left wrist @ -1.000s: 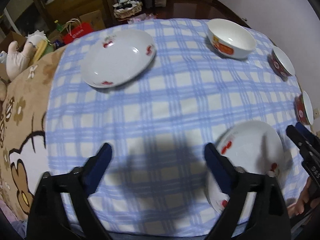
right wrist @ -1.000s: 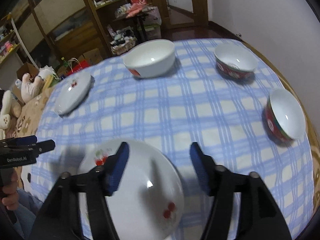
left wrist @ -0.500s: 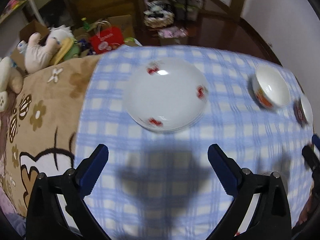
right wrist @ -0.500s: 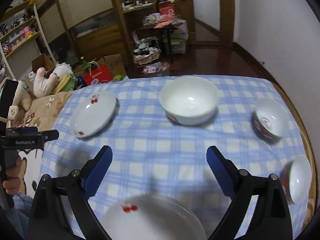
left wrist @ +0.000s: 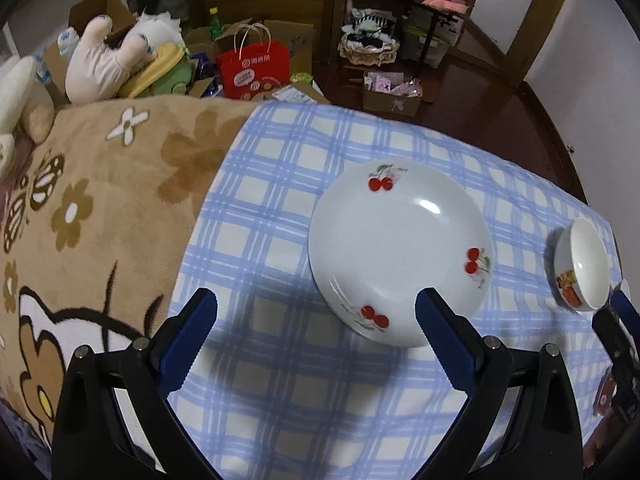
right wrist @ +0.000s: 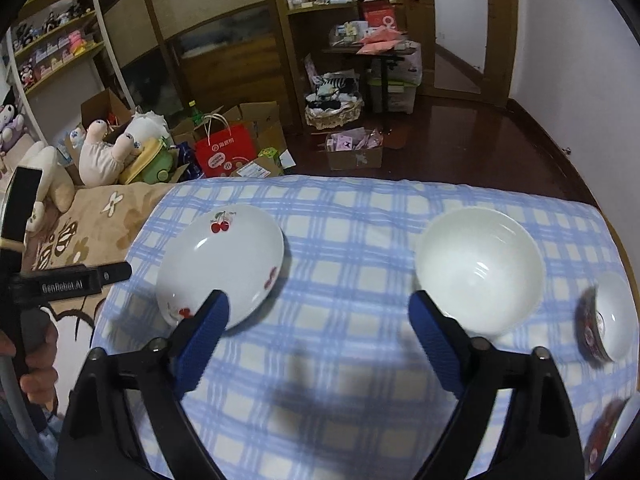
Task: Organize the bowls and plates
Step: 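Move both tools to opposite rims of another cherry plate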
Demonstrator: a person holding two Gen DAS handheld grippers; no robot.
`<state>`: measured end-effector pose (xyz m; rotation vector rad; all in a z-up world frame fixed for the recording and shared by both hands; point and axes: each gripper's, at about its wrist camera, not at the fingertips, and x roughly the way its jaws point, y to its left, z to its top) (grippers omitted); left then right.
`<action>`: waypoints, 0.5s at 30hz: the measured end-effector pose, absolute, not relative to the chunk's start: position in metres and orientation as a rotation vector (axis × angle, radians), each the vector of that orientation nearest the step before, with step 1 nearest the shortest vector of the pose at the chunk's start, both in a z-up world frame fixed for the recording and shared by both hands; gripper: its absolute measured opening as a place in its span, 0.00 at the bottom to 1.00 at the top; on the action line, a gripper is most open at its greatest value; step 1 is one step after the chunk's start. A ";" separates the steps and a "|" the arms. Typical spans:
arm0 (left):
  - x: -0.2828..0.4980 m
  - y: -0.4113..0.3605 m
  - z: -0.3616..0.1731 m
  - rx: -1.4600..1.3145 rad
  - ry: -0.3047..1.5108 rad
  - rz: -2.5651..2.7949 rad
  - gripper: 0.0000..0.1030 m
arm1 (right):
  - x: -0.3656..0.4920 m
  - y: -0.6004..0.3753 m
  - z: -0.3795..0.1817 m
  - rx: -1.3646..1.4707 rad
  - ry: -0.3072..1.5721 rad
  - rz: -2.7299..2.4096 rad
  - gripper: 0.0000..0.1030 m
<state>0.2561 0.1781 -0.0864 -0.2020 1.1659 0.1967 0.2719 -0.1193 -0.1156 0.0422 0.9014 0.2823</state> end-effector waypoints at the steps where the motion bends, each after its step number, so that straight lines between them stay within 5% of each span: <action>1: 0.259 0.179 -0.093 -0.199 1.179 0.196 0.95 | 0.277 -0.115 -0.118 0.044 0.912 0.286 0.88; 8: 0.269 0.185 -0.116 -0.215 1.166 0.224 0.95 | 0.310 -0.091 -0.142 0.072 0.953 0.323 0.87; 15: 0.280 0.182 -0.139 -0.166 1.196 0.235 0.88 | 0.328 -0.078 -0.178 0.091 1.005 0.345 0.73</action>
